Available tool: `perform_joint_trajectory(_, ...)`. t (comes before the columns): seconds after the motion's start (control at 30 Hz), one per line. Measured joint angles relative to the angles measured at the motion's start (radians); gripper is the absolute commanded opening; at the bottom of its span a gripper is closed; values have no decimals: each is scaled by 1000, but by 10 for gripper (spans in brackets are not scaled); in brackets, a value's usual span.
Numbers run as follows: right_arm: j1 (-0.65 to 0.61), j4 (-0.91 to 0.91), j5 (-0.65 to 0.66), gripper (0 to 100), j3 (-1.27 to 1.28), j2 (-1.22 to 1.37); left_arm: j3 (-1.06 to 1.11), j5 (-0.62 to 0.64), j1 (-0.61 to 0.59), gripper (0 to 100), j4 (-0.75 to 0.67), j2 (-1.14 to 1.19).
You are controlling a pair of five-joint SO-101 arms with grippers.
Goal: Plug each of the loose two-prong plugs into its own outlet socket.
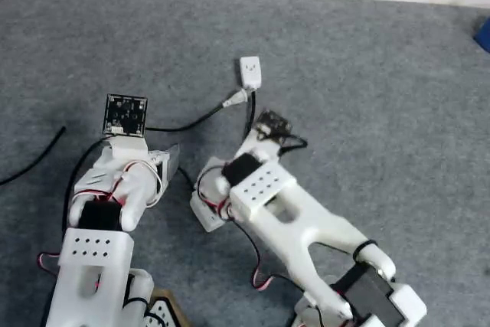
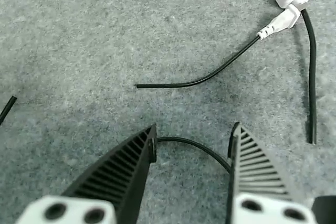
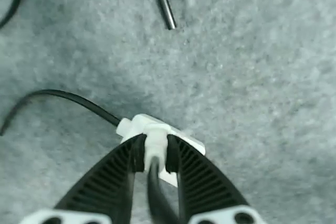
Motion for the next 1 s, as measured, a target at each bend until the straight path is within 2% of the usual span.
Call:
perform_joint_trajectory(0.17,12,-32,-44,8,12,2,37,0,0,235,-41,0)
perform_joint_trajectory(0.47,6,-61,-49,7,21,2,43,0,0,235,-68,0)
perform_joint_trajectory(0.73,3,75,-49,7,-68,3,46,0,0,235,-68,0)
perform_joint_trajectory(1.0,-28,86,-49,7,-77,3,46,0,0,235,-68,0)
